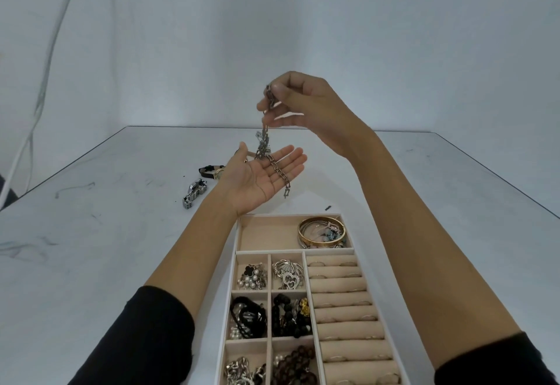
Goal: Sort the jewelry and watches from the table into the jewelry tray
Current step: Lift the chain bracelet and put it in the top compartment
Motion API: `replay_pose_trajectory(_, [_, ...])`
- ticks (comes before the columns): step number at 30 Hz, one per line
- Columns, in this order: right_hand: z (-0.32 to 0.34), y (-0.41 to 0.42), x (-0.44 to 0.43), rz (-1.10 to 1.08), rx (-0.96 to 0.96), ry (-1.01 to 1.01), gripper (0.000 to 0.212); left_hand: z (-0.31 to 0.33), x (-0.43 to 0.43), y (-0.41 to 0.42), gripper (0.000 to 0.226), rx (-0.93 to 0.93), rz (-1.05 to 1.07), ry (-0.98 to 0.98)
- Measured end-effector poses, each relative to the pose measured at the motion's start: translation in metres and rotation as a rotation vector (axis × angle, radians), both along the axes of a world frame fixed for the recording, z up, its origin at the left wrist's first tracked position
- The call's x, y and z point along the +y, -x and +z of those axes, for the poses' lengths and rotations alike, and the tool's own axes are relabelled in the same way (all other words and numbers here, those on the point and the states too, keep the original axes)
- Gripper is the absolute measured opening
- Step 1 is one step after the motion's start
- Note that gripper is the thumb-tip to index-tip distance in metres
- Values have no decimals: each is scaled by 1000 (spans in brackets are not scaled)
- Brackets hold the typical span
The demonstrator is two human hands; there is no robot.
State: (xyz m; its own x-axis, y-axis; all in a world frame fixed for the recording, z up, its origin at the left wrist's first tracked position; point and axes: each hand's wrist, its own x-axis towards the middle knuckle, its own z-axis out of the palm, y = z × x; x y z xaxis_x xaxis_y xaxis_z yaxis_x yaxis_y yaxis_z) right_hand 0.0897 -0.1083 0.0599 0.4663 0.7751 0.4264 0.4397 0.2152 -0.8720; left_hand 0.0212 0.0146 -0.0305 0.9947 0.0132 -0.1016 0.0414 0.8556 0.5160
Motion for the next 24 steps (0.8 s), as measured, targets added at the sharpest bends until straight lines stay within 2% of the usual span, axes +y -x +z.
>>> replay_pose_trajectory(6, [3,-6,-17,124,-128,316,17,-2,2,0,81,41,69,-31])
replay_pose_trajectory(13, [-8,-12,-18,187,-73,593,14,-2,1,1,67,59,56,-137])
replay_pose_trajectory(17, [-18,-12,-9,109,-73,605,23,-1,-1,3,65,70,37,-226])
replay_pose_trajectory(21, [-26,-11,-2,27,-118,564,22,1,-6,5,66,47,10,-312])
replay_pose_trajectory(24, [-28,-10,1,-30,-139,514,18,-1,-6,3,77,38,1,-305])
